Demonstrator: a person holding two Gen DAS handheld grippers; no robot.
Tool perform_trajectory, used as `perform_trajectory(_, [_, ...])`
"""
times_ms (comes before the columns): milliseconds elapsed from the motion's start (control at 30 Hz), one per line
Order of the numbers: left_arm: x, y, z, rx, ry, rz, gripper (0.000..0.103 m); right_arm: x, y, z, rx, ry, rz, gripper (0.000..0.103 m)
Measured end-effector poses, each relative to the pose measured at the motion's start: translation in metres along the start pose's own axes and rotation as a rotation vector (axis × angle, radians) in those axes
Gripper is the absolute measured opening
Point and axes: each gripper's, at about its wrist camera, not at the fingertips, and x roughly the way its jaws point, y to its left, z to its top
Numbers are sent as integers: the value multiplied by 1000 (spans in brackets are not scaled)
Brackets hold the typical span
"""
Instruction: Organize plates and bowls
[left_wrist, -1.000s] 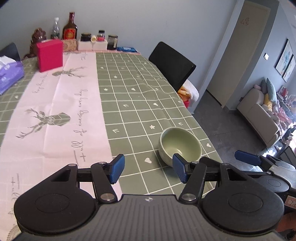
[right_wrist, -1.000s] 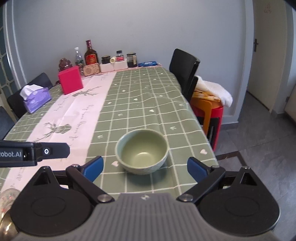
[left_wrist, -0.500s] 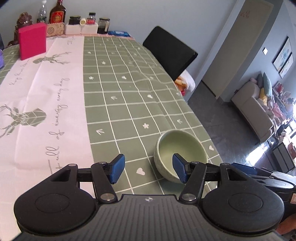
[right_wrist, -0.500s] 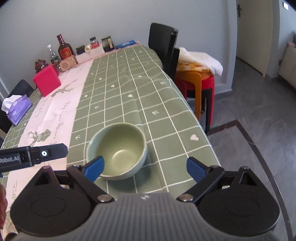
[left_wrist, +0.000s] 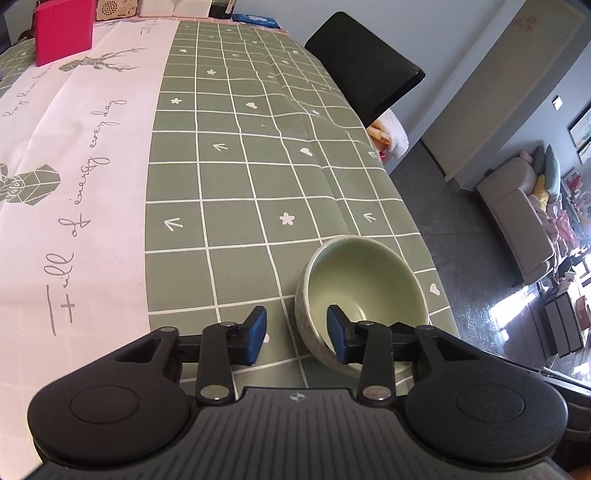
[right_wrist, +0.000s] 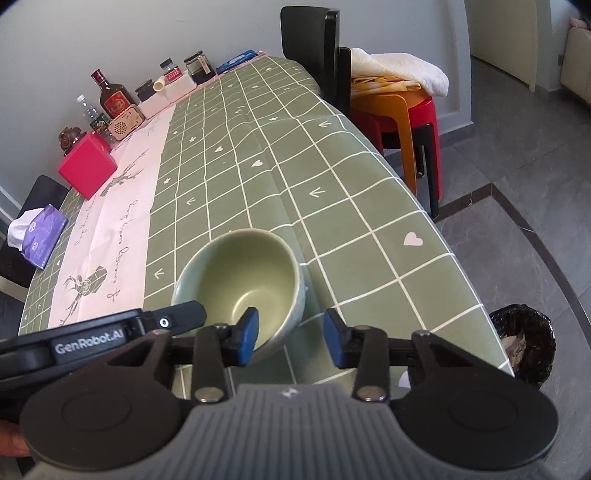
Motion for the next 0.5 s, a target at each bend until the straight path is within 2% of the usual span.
perform_trajectory(167, [3, -8, 1, 40, 3, 37, 34, 4, 0, 1, 23, 24, 17, 24])
perform_trajectory(233, [3, -11, 2, 51, 6, 35, 27, 4, -1, 0, 39, 28, 25, 21])
perform_trajectory(300, [3, -16, 1, 69, 7, 35, 15, 4, -1, 1, 42, 30, 23, 21])
perform_trajectory(500, [2, -30, -2, 140, 6, 107, 14, 2, -6, 0, 106, 45, 39, 19])
